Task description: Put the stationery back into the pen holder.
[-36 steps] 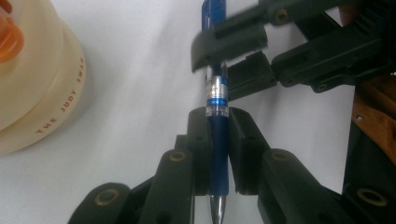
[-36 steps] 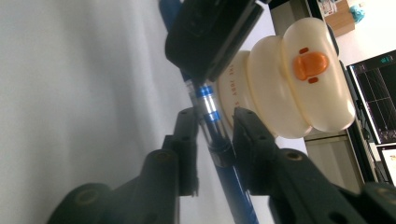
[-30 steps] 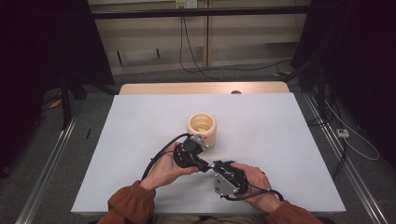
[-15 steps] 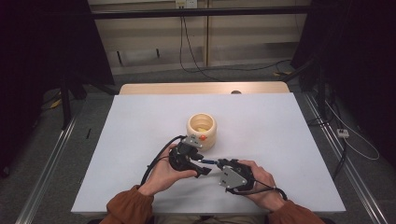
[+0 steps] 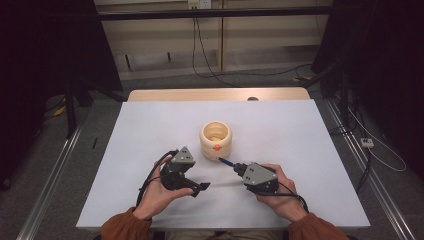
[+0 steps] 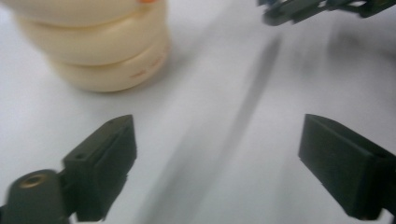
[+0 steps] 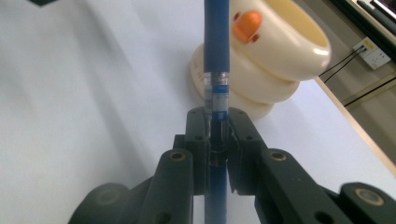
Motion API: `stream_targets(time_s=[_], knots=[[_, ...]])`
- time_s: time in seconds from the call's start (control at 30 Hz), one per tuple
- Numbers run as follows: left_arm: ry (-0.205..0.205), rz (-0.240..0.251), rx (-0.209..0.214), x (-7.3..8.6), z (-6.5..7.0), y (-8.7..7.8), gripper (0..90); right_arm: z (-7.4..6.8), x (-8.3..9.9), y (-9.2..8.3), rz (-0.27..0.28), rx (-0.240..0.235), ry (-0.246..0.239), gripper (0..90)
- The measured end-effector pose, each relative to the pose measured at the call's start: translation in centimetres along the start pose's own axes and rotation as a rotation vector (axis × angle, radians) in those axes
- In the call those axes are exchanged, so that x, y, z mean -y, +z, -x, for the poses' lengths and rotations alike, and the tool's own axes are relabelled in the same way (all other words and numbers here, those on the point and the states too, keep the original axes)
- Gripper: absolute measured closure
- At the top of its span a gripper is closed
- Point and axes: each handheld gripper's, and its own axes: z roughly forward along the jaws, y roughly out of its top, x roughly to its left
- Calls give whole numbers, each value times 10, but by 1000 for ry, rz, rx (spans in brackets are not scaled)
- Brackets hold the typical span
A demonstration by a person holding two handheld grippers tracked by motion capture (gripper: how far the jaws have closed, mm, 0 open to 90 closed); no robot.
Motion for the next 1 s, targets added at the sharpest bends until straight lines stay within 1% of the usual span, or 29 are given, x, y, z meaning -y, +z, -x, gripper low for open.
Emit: stream_targets(time_s=[0.03,0.07,0.1,0.13,0.17,0.2,0.23,0.27,0.33,0.4,0.43,0.5,0.53,0.57,0.6,0.7,0.83,0.87,1.0], knots=[[-7,11,-10,3,-2,-3,91,2,-1,-1,12,-4,26,808],[-11,17,-39,5,-4,-5,88,4,-2,-1,26,-11,54,808],[-21,30,-24,8,-7,-7,78,7,-3,-1,40,-17,80,808],[-32,39,-33,11,-10,-10,69,9,-5,-1,50,-20,97,808],[-32,44,-44,13,-12,-13,67,11,-6,-1,61,-25,115,808],[-44,54,-71,15,-13,-15,67,13,-7,-2,73,-30,135,808],[-54,62,-67,17,-15,-18,67,14,-9,-2,82,-31,147,808],[-55,67,-71,19,-16,-20,66,16,-11,-2,93,-32,162,808],[-71,80,-74,23,-18,-23,65,19,-14,-3,107,-32,172,808],[-70,89,-90,27,-19,-27,65,21,-18,-4,128,-32,172,808],[-68,91,-99,29,-19,-28,65,22,-20,-4,141,-34,182,808],[-70,104,-105,33,-20,-32,65,25,-24,-4,154,-34,190,807],[-80,122,-112,36,-20,-35,66,26,-26,-4,164,-36,202,808],[-80,144,-131,39,-20,-37,68,27,-27,-4,173,-40,213,808],[-83,151,-149,42,-21,-39,69,29,-29,-4,181,-38,229,808],[-113,181,-155,48,-23,-44,71,36,-33,-2,214,-45,293,808],[-124,188,-176,56,-25,-50,71,44,-36,3,246,-47,363,808],[-130,192,-176,58,-25,-51,72,46,-37,4,250,-47,373,808],[-136,178,-188,66,-25,-54,71,53,-44,6,278,-47,402,808]])
